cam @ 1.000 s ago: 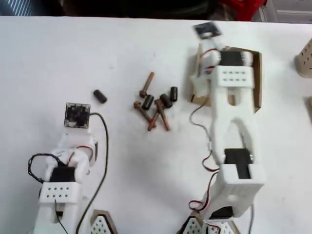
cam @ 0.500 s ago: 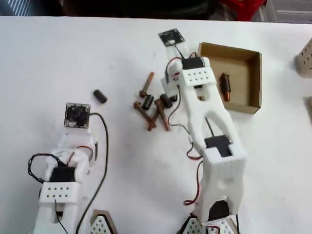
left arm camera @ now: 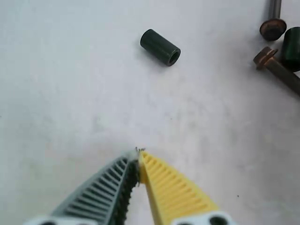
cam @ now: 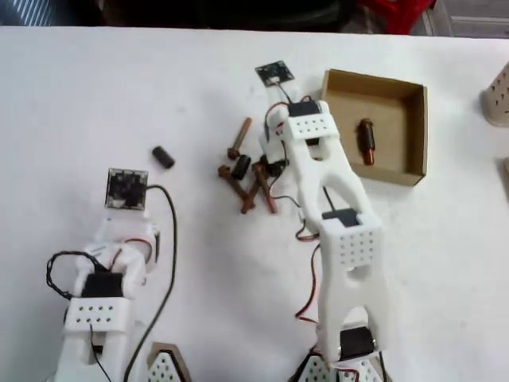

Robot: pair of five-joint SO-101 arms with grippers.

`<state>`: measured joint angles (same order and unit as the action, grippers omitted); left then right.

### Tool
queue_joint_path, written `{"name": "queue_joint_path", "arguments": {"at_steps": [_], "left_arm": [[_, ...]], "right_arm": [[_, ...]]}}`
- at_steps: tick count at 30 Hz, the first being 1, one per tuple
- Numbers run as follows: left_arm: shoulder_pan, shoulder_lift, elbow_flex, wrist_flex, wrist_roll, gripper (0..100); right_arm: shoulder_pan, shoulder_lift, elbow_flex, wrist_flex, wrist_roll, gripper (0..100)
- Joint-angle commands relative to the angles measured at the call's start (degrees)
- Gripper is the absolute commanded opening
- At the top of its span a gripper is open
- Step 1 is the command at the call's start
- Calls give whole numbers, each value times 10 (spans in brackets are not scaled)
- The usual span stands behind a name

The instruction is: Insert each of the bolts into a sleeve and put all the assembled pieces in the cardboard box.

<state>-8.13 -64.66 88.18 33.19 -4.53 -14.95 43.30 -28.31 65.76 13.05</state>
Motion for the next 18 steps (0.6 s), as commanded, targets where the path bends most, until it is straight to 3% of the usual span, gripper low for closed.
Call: {"name": "queue_joint_path", "arguments": {"at_steps": [1,14,18], "left_arm": [[-3,-2,-6,-14,-6,27],[-3,-2,-6,-13,-6,27],[-3,-2,-6,-13,-6,27]], "right_arm": [[6,29,-68,11,-5,166],[6,58,-96,85,-6,165],[7,58,-96,85,-6,50]]}}
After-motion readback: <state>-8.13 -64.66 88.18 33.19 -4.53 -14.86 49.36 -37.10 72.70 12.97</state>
